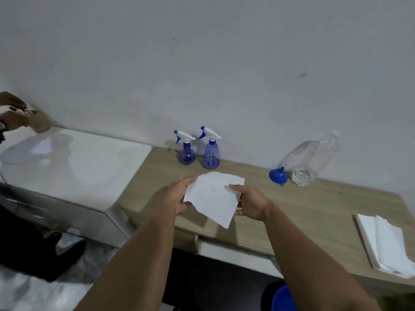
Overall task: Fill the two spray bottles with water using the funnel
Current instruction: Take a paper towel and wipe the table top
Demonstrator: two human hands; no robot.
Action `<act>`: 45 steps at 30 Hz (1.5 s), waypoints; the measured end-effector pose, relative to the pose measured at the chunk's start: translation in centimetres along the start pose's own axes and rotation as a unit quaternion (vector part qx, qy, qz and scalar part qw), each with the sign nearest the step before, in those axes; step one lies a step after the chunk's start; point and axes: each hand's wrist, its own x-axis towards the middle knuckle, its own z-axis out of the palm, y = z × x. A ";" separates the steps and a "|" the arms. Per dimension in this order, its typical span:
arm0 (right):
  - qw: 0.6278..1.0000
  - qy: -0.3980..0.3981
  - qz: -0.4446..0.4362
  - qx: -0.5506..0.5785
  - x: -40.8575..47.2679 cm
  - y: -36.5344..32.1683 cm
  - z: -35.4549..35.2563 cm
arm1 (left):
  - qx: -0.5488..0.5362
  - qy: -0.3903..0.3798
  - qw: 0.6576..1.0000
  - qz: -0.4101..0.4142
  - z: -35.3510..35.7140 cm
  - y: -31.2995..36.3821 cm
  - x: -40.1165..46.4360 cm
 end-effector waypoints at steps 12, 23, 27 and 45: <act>0.994 0.103 -0.046 0.005 5.5 0.1 6.2 | 0.187 0.094 0.976 0.055 -7.8 3.6 2.5; 0.969 0.143 0.007 -0.201 9.8 -1.4 11.9 | 0.579 0.002 0.806 0.120 -14.0 10.7 7.8; 0.955 0.156 0.010 -0.253 11.2 -1.7 13.0 | 0.609 -0.002 0.779 0.150 -15.9 12.2 9.9; 0.747 0.220 -0.097 -0.619 24.1 2.0 22.8 | 0.585 0.084 0.791 0.156 -19.7 11.8 19.2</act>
